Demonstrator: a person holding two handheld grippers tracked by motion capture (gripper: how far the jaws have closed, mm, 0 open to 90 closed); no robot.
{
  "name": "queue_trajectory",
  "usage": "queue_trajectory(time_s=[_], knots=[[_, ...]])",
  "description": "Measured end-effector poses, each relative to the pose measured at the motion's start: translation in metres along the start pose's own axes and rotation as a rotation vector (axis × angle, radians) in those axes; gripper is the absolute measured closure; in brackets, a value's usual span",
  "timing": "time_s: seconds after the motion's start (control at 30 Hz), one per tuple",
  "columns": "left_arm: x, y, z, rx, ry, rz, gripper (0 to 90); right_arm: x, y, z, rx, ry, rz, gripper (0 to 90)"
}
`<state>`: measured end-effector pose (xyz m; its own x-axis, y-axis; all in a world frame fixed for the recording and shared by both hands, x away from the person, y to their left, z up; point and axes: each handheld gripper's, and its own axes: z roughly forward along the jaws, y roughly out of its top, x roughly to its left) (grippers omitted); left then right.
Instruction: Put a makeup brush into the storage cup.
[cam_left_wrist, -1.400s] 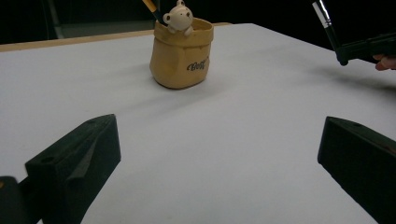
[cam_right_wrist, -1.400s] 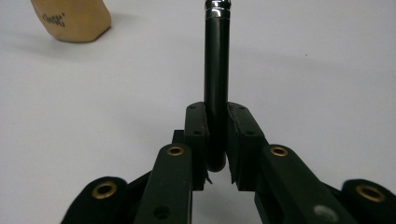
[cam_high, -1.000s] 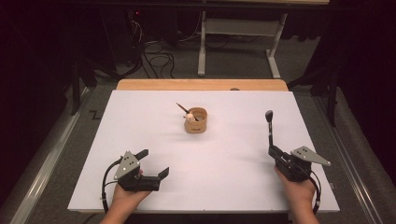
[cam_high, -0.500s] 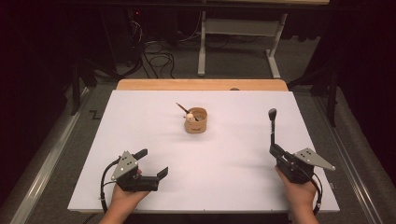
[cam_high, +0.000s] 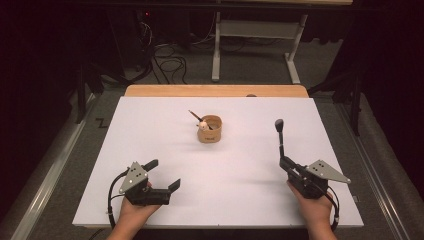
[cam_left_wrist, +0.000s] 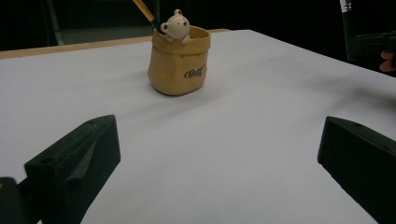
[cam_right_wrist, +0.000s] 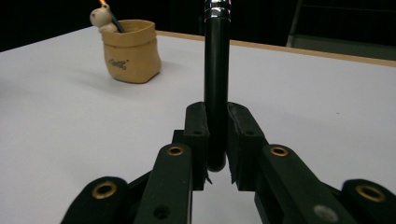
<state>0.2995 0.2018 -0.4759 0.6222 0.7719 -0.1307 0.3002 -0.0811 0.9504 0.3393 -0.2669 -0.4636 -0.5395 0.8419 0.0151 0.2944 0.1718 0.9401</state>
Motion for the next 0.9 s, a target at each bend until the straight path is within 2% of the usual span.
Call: queue_trajectory(time_s=[0.43, 0.6, 0.9], knots=[[-0.001, -0.001, 0.001, 0.005, -0.005, -0.001, 0.2, 0.031, 0.002, 0.010, -0.003, 0.114, -0.048, 80.8], [-0.002, -0.001, 0.001, 0.005, -0.010, 0.000, 0.2, 0.037, 0.003, 0.012, -0.004, 0.133, -0.045, 80.9], [-0.004, 0.000, 0.002, 0.004, -0.020, -0.003, 0.2, 0.052, 0.005, 0.017, -0.006, 0.190, -0.072, 80.9]])
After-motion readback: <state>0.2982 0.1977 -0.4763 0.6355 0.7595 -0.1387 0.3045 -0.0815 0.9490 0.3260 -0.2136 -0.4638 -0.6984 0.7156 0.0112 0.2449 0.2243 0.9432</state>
